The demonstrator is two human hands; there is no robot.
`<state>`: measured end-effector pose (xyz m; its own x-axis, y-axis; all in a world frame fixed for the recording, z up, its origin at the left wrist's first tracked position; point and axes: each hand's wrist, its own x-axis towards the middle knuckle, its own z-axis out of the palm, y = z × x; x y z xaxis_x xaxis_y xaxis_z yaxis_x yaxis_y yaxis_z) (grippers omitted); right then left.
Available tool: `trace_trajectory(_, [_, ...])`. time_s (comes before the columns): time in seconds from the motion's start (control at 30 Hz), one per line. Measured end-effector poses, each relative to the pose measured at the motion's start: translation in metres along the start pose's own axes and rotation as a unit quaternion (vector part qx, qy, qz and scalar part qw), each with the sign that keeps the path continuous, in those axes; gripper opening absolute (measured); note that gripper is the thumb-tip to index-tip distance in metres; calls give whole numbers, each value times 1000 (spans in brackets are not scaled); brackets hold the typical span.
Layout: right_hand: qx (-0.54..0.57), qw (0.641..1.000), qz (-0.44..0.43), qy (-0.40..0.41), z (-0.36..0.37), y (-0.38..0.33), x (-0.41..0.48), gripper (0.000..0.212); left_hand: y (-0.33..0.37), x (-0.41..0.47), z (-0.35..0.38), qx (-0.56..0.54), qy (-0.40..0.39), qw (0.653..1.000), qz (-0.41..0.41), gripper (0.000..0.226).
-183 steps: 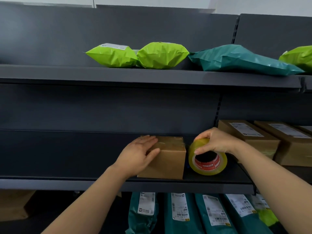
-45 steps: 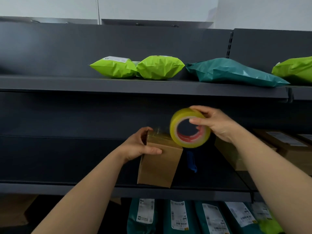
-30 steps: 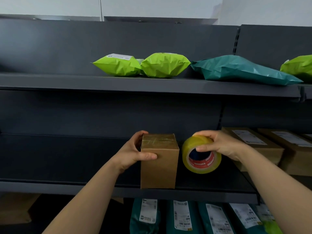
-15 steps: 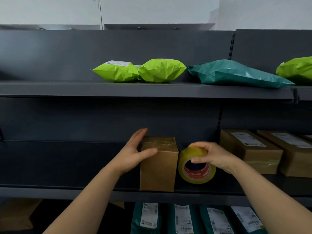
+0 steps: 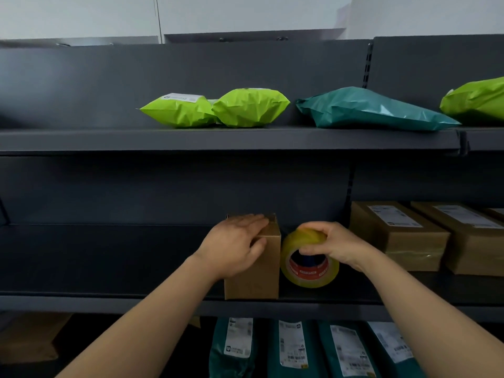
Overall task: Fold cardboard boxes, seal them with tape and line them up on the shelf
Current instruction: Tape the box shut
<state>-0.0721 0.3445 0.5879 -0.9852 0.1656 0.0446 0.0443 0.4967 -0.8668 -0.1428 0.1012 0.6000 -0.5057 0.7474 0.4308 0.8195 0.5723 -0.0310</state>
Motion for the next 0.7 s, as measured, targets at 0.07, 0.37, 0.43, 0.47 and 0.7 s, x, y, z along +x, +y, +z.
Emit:
trace_trajectory(0.07, [-6, 1000, 3, -1, 1, 2, 1, 52, 3, 4, -9, -10, -7, 1000, -9, 54])
trace_trajectory(0.37, [-19, 1000, 0, -19, -4, 0, 4, 53, 18, 66, -33, -100, -286, 946, -111, 106])
trace_trajectory(0.43, [-22, 1000, -4, -20, -9, -6, 2, 53, 16, 74, -36, -124, -295, 939, -121, 109])
trace_trajectory(0.47, [-18, 1000, -9, -12, -14, -8, 0, 54, 14, 76, -39, -144, -281, 941, -124, 109])
trace_trajectory(0.7, [134, 983, -80, 93, -50, -30, -13, 55, -30, 33, -31, -456, -99, 867, -177, 108])
